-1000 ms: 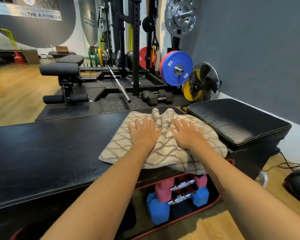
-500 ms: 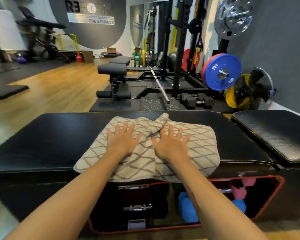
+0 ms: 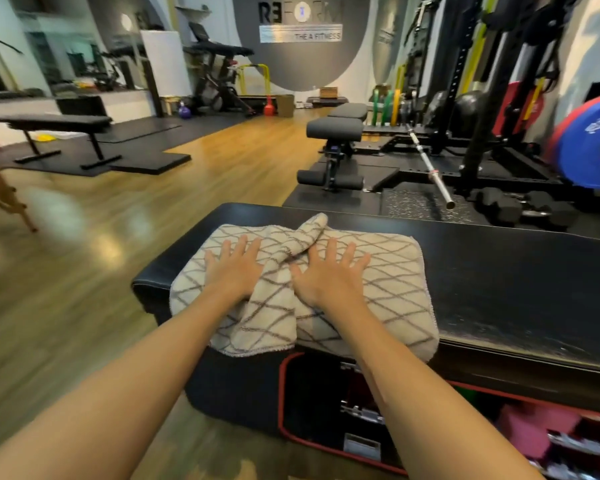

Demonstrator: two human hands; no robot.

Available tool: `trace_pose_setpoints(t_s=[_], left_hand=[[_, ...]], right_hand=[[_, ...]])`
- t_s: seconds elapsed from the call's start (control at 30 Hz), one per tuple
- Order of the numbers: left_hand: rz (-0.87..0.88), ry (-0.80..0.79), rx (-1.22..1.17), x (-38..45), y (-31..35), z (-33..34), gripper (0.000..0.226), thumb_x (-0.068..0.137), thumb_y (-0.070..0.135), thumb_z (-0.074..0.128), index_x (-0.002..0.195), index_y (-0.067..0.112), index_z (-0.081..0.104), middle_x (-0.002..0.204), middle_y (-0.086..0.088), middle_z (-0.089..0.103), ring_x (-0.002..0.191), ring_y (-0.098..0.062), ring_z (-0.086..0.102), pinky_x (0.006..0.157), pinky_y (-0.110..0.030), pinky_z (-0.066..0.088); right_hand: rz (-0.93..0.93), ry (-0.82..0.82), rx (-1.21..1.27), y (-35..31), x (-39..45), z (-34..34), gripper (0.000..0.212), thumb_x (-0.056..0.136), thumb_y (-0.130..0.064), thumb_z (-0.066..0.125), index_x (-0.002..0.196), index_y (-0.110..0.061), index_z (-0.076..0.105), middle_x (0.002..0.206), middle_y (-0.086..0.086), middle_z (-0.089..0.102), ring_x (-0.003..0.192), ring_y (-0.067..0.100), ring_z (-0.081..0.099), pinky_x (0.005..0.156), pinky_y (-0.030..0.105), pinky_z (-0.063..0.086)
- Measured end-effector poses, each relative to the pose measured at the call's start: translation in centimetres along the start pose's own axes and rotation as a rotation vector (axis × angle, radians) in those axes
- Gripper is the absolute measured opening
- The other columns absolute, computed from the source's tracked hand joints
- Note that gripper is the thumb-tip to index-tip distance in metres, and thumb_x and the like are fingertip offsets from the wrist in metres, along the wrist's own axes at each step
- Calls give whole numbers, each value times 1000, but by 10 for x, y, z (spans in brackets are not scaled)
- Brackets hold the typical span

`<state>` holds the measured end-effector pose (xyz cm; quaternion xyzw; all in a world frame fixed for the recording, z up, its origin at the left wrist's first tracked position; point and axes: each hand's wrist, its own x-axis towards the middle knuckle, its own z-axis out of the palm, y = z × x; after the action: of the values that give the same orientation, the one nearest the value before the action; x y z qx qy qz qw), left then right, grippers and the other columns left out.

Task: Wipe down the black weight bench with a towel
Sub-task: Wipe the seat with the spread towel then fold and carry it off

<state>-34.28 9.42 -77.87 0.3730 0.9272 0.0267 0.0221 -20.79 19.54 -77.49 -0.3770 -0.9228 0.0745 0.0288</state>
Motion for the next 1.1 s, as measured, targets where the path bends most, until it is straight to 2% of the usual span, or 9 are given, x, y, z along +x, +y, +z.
trace_pose_setpoints(t_s=[0.07, 0.17, 0.3, 0.67, 0.9, 1.1], left_hand=[[-48, -10, 3, -1, -20, -6, 63, 100, 53, 19, 156, 30, 0, 163, 3, -8, 150, -29, -3, 117, -58, 2], [-168, 3, -43, 2, -47, -10, 74, 92, 70, 11, 155, 33, 3, 163, 4, -4, 150, -27, -1, 117, -58, 1], [-264, 10, -65, 14, -72, -12, 79, 88, 77, 10, 155, 34, 8, 163, 6, 0, 150, -27, 3, 116, -58, 6], [-269, -3, -82, 100, -82, -10, 74, 93, 71, 19, 155, 32, 6, 164, 1, 0, 148, -36, 0, 114, -64, 5], [-255, 11, -81, 152, -76, -13, 68, 97, 63, 20, 155, 28, 10, 164, -1, 5, 147, -38, 4, 114, -62, 11], [-251, 20, -80, 169, -74, -14, 69, 97, 63, 18, 155, 27, 10, 163, -2, 6, 148, -38, 3, 115, -61, 11]], right_hand=[[-25, -17, 0, -16, 12, 1, 77, 94, -68, 11, 159, -27, 6, 166, 12, -5, 148, 47, -11, 112, 69, -10], [-47, -44, -11, -34, 32, 3, 78, 94, -70, 11, 159, -28, 3, 166, 11, -6, 148, 47, -12, 112, 70, -10], [-73, -71, -17, -55, 61, 5, 80, 92, -73, 11, 159, -30, 3, 166, 11, -7, 148, 47, -13, 112, 70, -10], [-134, -108, -61, -84, 129, 8, 78, 94, -73, 9, 159, -31, -1, 167, 7, -9, 149, 45, -13, 113, 70, -8], [-169, -124, -89, -94, 179, 14, 73, 99, -64, 24, 158, -28, 1, 167, 5, -10, 149, 45, -10, 113, 71, -4], [-176, -103, -68, -97, 201, 17, 69, 101, -60, 26, 158, -28, 5, 167, 4, -6, 150, 43, -7, 113, 70, -4]])
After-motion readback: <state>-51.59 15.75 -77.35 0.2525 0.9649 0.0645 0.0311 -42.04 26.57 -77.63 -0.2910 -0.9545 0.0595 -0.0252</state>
